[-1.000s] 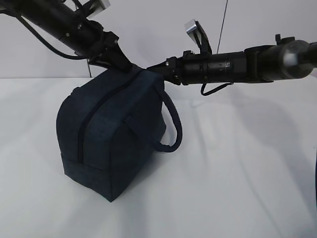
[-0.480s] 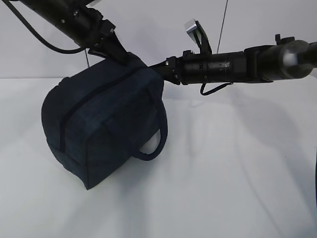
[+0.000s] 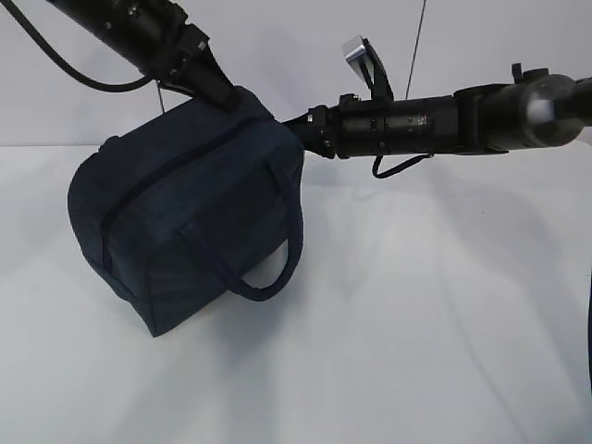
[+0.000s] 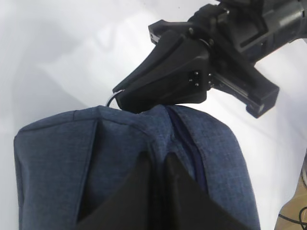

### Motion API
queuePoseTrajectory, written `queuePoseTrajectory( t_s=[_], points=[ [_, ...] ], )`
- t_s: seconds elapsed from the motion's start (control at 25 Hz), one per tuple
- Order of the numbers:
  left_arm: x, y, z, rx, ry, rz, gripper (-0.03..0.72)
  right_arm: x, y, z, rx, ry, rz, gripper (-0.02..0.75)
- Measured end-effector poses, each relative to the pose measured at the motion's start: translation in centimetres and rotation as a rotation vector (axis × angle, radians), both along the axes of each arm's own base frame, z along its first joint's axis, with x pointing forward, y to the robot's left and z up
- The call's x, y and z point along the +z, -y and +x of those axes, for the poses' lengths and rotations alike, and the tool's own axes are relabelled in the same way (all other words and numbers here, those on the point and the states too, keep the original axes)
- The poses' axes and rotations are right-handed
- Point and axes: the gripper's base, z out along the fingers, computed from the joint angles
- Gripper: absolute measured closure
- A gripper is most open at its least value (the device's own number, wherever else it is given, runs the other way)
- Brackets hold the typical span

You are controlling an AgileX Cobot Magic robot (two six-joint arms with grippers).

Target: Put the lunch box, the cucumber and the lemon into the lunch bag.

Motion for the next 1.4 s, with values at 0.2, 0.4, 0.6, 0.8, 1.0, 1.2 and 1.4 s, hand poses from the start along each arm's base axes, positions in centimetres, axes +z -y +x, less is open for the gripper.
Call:
queuePoseTrajectory(
  t_s=[0.2,0.4,0.6,0.8,1.0,1.2,1.4],
  points=[
    [1.2,-0.1,-0.4,-0.006,0.030,-0.005,0.666,-0.2,0.1,0.0,-0.004,0.002,-0.019,0.730],
    [1.8,-0.2,-0.7,-0.009,0.043,-0.007,0.667,-0.4,0.2,0.1,-0.008,0.004,-0.057,0.730],
    [2.0,-0.2,-0.8,-0.010,0.048,-0.008,0.667,-0.5,0.2,0.1,-0.008,0.004,-0.063,0.730],
    [2.0,-0.2,-0.8,-0.011,0.049,-0.008,0.667,-0.8,0.3,0.2,-0.025,-0.011,-0.093,0.730],
    [2.0,-0.2,-0.8,-0.011,0.050,-0.002,0.667,-0.9,0.3,0.2,-0.029,-0.023,-0.107,0.730],
    [2.0,-0.2,-0.8,-0.011,0.050,-0.001,0.667,-0.9,0.2,0.2,-0.034,-0.030,-0.107,0.729],
    [2.1,-0.2,-0.8,-0.012,0.052,-0.004,0.667,-1.0,0.3,0.3,-0.048,-0.030,-0.113,0.550]
  ],
)
